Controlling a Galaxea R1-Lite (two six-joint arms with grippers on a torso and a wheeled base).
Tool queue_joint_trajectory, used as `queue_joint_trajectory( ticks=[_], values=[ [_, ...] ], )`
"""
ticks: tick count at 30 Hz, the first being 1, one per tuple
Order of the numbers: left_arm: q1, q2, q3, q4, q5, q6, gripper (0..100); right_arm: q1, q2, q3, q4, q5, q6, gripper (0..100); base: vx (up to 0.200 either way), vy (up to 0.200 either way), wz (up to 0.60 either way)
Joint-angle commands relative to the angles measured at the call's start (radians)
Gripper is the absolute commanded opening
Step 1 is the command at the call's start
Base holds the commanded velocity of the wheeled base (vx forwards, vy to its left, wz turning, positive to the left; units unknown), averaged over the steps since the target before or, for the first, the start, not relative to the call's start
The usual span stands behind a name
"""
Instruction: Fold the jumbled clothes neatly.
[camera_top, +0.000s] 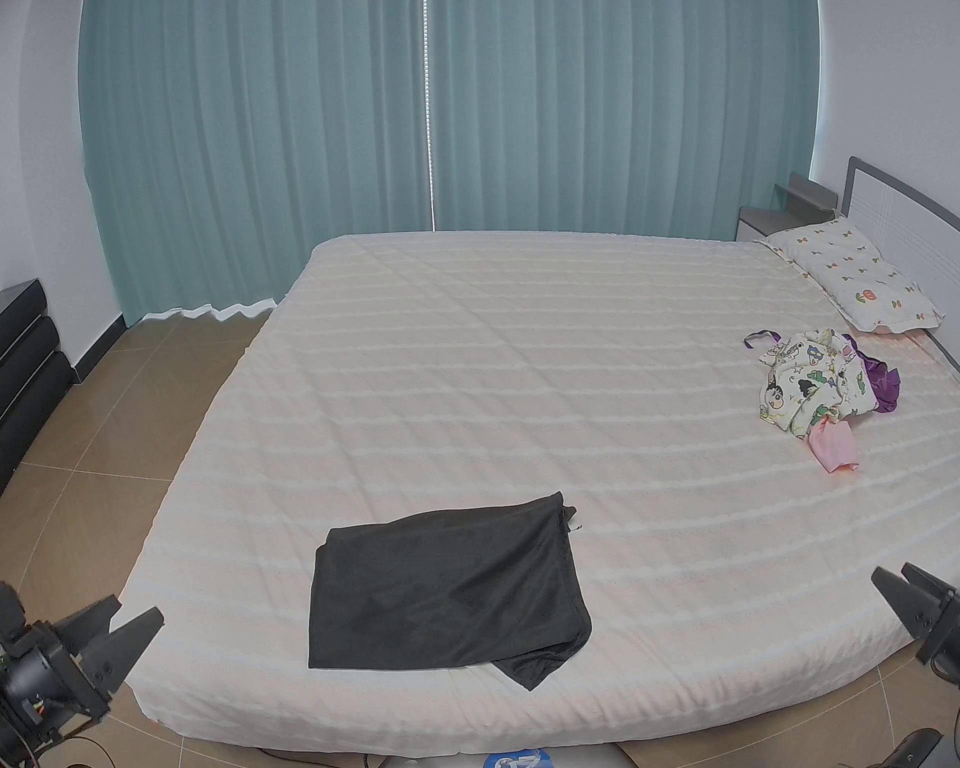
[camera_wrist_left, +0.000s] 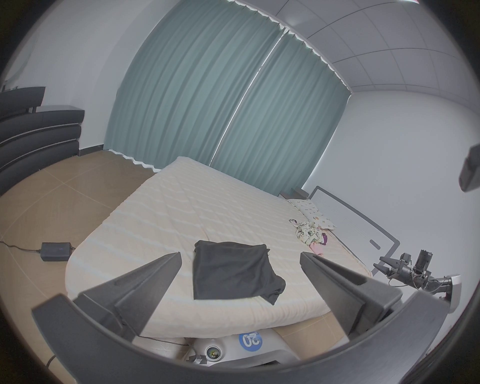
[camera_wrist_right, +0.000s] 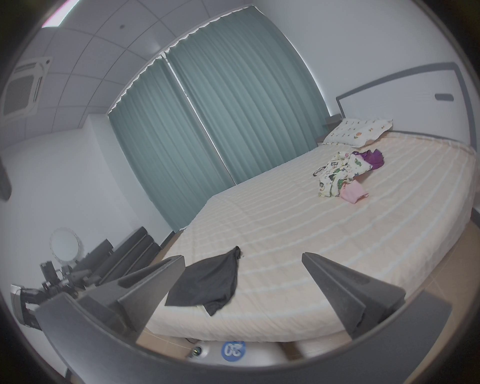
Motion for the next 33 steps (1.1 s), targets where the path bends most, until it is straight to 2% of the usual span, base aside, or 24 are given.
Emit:
queue_joint_trajectory(
  ticks=[1, 3, 5, 7, 8, 9, 12, 13, 14, 16, 18, 20, 23, 25, 28, 33],
  values=[
    [0.069, -0.476, 0.021, 0.28, 0.0, 0.098, 100, -0.114, -0.441, 0.08, 0.257, -0.005, -0.149, 100, 0.0, 0.0, 0.0],
    [0.081, -0.517, 0.033, 0.286, -0.006, 0.114, 100, -0.116, -0.439, 0.09, 0.248, -0.013, -0.167, 100, 0.0, 0.0, 0.0],
    [0.081, -0.533, 0.06, 0.277, 0.019, 0.167, 100, -0.126, -0.441, 0.109, 0.216, -0.04, -0.221, 100, 0.0, 0.0, 0.0],
    [0.083, -0.531, 0.071, 0.274, 0.04, 0.19, 100, -0.129, -0.441, 0.116, 0.191, -0.05, -0.239, 100, 0.0, 0.0, 0.0],
    [0.083, -0.531, 0.079, 0.263, 0.112, 0.215, 100, -0.134, -0.441, 0.116, 0.173, -0.057, -0.251, 100, 0.0, 0.0, 0.0],
    [0.083, -0.533, 0.082, 0.255, 0.149, 0.23, 100, -0.143, -0.444, 0.116, 0.176, -0.062, -0.254, 100, 0.0, 0.0, 0.0],
    [0.083, -0.533, 0.11, 0.215, 0.206, 0.324, 100, -0.237, -0.539, 0.116, 0.182, -0.014, -0.28, 100, 0.0, 0.0, 0.0],
    [0.083, -0.533, 0.11, 0.215, 0.206, 0.324, 100, -0.237, -0.539, 0.116, 0.182, -0.014, -0.28, 100, 0.0, 0.0, 0.0],
    [0.083, -0.533, 0.131, 0.169, 0.259, 0.382, 100, -0.227, -0.539, 0.116, 0.18, -0.002, -0.322, 100, 0.0, 0.0, 0.0],
    [0.083, -0.533, 0.131, 0.194, 0.301, 0.398, 100, -0.227, -0.538, 0.116, 0.18, -0.04, -0.342, 100, 0.0, 0.0, 0.0],
    [0.083, -0.533, 0.131, 0.209, 0.31, 0.368, 100, -0.227, -0.538, 0.116, 0.182, -0.071, -0.351, 100, 0.0, 0.0, 0.0],
    [0.083, -0.533, 0.131, 0.215, 0.31, 0.359, 100, -0.226, -0.538, 0.116, 0.184, -0.059, -0.354, 100, 0.0, 0.0, 0.0],
    [0.083, -0.531, 0.131, 0.215, 0.307, 0.379, 100, -0.227, -0.538, 0.116, 0.184, 0.007, -0.354, 100, 0.0, 0.0, 0.0],
    [0.083, -0.529, 0.131, 0.215, 0.302, 0.393, 100, -0.226, -0.539, 0.116, 0.191, 0.029, -0.345, 100, 0.0, 0.0, 0.0],
    [0.081, -0.529, 0.131, 0.215, 0.299, 0.396, 100, -0.226, -0.538, 0.116, 0.196, 0.047, -0.311, 100, 0.0, 0.0, 0.0],
    [0.083, -0.531, 0.131, 0.215, 0.298, 0.398, 100, -0.226, -0.538, 0.116, 0.199, 0.033, -0.317, 100, 0.0, 0.0, 0.0]
  ],
)
